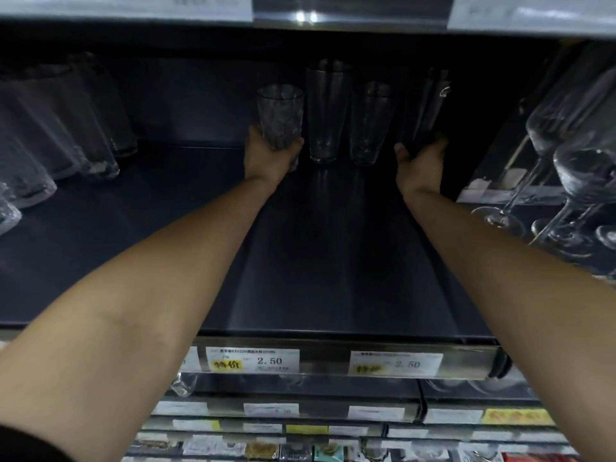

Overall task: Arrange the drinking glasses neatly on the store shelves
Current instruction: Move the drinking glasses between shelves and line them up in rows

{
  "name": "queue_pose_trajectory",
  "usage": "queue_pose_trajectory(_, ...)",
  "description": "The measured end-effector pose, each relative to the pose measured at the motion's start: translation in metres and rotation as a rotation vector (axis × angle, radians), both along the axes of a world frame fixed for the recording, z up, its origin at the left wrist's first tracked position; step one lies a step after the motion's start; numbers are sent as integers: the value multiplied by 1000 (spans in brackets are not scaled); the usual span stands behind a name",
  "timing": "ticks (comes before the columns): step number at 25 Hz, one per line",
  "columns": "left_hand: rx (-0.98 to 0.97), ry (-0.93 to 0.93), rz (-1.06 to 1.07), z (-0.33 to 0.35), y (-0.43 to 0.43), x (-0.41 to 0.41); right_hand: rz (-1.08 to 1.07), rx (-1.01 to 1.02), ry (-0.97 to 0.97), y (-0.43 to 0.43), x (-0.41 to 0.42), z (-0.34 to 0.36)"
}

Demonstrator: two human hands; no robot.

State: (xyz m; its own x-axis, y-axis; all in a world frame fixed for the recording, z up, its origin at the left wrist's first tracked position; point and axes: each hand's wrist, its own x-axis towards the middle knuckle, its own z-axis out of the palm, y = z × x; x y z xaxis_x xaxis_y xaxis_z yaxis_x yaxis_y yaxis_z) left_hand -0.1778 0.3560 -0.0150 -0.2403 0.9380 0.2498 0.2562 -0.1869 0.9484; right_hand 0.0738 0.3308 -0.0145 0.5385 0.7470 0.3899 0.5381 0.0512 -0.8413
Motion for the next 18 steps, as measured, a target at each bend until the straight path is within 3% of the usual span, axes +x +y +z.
queue_pose_trajectory(9, -89, 59, -40, -1, -71, -6, 133, 3, 99, -75, 7, -2)
queue_pose_trajectory(13, -166, 114, -103, 9, -110, -4, 239, -101, 100, -108, 12, 3)
queue_pose_trajectory(15, -154, 137, -149, 13, -137, 4, 343, -176, 113, -123, 14, 9)
queue_pose_trajectory(18, -155, 99, -127, 23, -182, 17, 711, -227, 329, -149, 11, 21)
